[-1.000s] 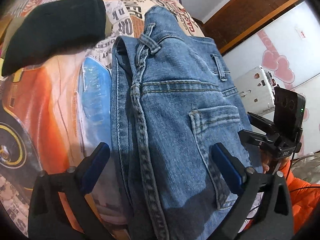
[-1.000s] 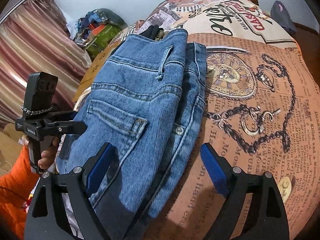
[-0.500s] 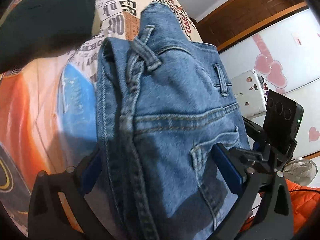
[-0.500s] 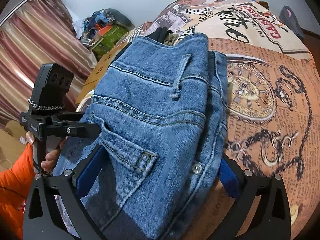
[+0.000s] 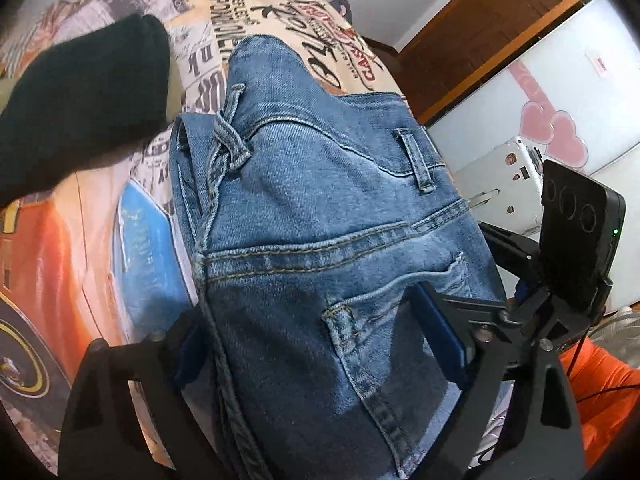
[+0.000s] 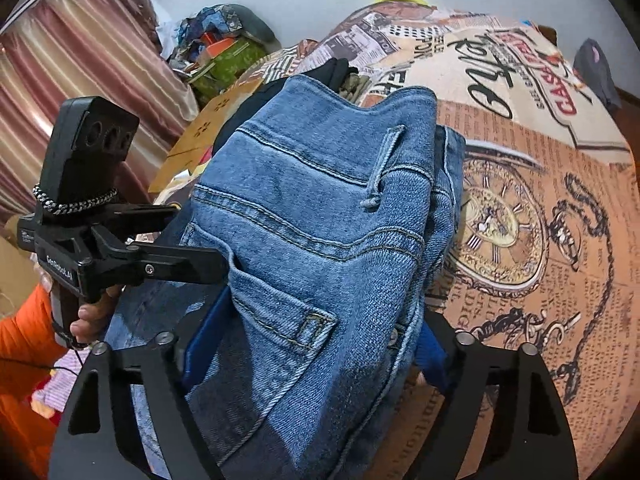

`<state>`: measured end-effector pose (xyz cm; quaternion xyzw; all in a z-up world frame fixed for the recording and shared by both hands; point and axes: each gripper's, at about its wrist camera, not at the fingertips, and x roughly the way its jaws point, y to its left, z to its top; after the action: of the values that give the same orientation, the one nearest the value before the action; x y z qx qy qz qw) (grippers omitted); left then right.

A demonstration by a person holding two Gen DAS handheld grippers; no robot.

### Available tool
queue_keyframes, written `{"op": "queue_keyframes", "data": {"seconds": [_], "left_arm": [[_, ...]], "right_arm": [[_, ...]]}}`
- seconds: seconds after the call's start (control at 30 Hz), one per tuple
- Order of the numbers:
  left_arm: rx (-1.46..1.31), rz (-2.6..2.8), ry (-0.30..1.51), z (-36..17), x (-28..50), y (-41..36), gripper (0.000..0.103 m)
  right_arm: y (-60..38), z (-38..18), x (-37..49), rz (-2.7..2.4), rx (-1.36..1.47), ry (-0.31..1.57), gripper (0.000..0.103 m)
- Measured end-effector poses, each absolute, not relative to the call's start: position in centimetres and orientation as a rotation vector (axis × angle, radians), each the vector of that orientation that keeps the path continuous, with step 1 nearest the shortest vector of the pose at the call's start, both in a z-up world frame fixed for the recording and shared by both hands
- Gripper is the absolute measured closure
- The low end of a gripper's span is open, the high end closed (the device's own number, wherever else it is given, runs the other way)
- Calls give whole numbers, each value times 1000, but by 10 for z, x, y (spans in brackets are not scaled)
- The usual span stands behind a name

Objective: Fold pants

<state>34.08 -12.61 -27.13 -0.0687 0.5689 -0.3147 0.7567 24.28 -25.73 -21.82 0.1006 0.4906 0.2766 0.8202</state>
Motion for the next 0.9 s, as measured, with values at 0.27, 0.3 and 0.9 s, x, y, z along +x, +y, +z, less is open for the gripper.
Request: {"op": "queue_keyframes", "data": {"seconds": [0.27,0.3,0.9], "left_arm": [[-137,-671,1148,-243,328,-114,18],[-115,-661,1121,-236,324,-115,18],[-48,-525,816,-141,308,-61,22]], "right_arm": [[-257,-189,237,599,191,981,46],[-256,-186,237,598,183,971,47],[-208,-116,264,656,138,778,55]]}}
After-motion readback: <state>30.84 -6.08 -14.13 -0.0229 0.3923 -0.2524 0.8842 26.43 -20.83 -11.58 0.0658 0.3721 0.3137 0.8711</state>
